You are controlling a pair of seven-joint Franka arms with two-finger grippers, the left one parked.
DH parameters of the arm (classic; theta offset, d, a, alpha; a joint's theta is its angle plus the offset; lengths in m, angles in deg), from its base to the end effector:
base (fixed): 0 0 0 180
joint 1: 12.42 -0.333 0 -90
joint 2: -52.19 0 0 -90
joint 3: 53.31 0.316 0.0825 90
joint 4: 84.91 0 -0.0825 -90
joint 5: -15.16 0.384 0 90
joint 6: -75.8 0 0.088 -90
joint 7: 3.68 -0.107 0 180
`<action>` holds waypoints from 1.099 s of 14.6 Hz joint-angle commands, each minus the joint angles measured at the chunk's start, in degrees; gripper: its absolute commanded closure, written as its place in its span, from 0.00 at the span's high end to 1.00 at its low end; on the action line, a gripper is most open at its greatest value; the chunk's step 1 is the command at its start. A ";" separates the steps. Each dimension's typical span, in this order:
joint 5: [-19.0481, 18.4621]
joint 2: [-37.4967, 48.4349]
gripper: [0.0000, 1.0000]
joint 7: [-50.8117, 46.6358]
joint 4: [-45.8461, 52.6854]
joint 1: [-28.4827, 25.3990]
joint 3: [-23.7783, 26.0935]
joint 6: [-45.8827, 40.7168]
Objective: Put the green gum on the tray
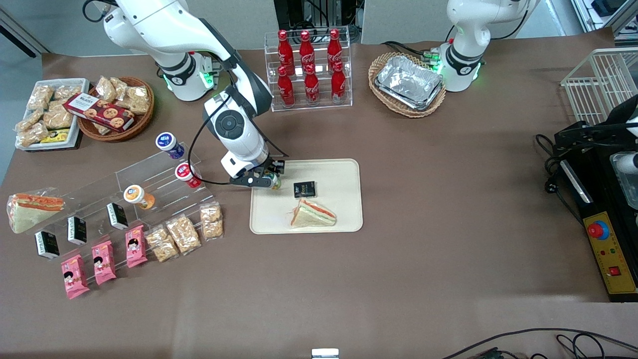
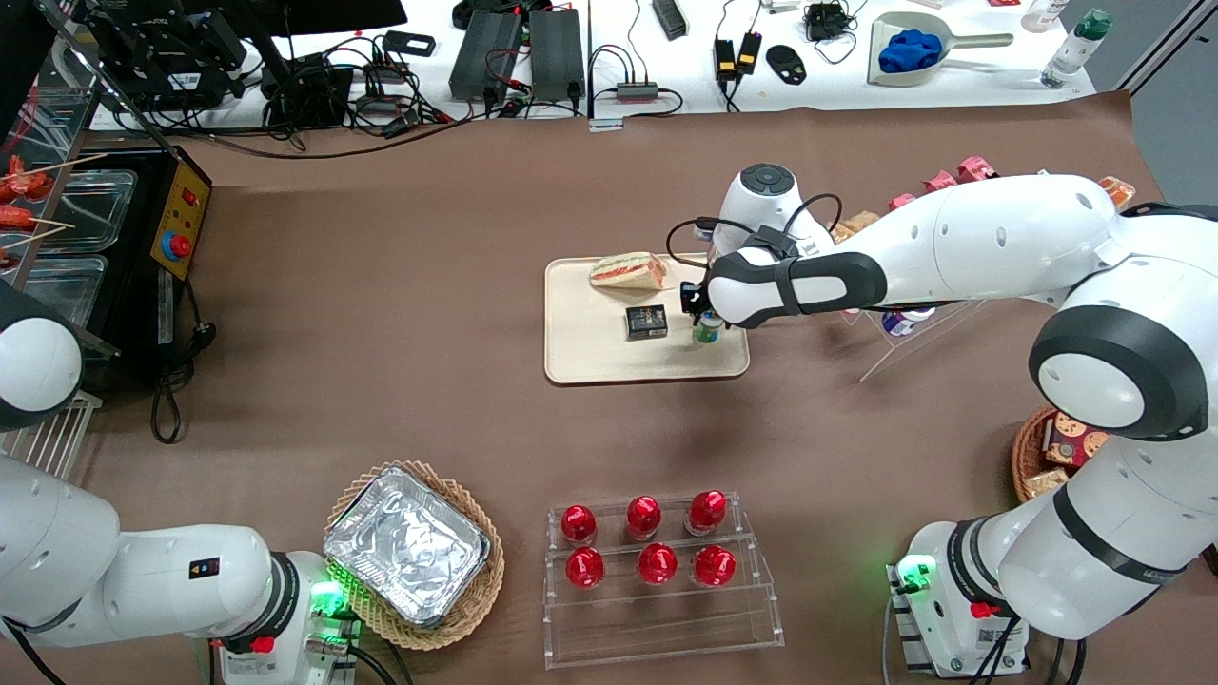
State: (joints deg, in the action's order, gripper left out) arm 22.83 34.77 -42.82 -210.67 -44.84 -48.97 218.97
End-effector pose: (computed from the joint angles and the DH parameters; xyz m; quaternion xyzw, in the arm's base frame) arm 0.4471 0.3330 0.2453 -0.9958 0.0759 0.0318 0.0404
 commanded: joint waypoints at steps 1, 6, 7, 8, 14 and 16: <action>0.42 -0.95 0.85 -1.80 0.69 -0.35 -0.21 0.88; 0.42 -1.13 0.98 -2.25 0.95 -0.09 -0.21 1.23; 0.42 -0.52 0.99 -1.90 1.04 0.17 -0.47 0.88; 0.42 0.88 0.99 -1.64 0.96 0.69 -0.74 0.10; -0.02 9.67 0.99 14.16 3.76 13.60 -1.53 -15.97; -0.11 12.48 0.99 15.41 5.43 17.38 -1.53 -19.58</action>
State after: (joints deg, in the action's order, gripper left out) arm 22.76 43.01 -30.11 -206.95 -31.97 -50.94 204.97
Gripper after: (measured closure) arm 0.004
